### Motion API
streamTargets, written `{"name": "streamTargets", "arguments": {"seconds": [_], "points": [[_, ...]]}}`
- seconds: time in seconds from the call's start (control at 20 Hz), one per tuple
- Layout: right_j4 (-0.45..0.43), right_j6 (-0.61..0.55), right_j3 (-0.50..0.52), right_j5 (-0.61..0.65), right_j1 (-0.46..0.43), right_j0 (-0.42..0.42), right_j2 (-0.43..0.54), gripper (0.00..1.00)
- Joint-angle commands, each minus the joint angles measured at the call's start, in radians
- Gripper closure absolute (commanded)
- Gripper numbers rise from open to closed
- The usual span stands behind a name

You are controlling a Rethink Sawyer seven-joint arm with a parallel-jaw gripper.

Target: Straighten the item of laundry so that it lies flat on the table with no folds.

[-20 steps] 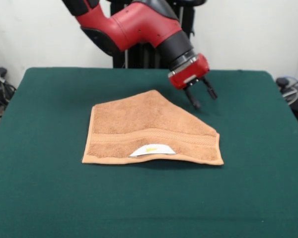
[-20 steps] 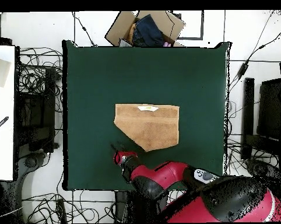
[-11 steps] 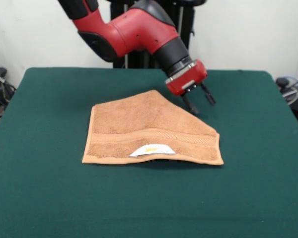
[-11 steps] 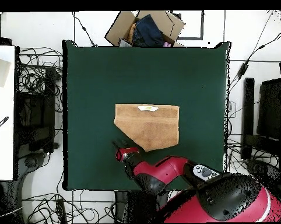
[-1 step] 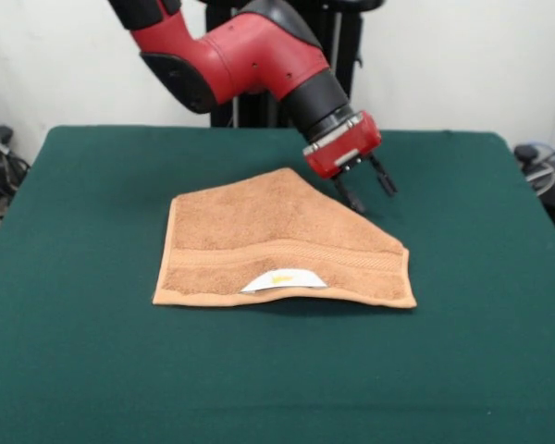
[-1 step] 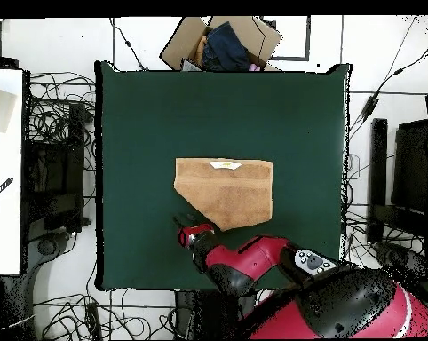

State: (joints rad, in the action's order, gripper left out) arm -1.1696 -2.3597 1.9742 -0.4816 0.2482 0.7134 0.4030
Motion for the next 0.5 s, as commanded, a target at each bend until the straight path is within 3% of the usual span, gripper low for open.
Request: {"name": "streamTargets", "arguments": {"seconds": [0.05,0.2,0.5], "points": [[-0.047,0.059,-0.126,0.093,-0.022,-0.101,-0.123,0.0],[-0.101,0.01,-0.137,0.136,-0.017,-0.103,-0.094,0.0],[-0.114,-0.01,-0.138,0.121,-0.005,-0.13,-0.103,0.0]]}}
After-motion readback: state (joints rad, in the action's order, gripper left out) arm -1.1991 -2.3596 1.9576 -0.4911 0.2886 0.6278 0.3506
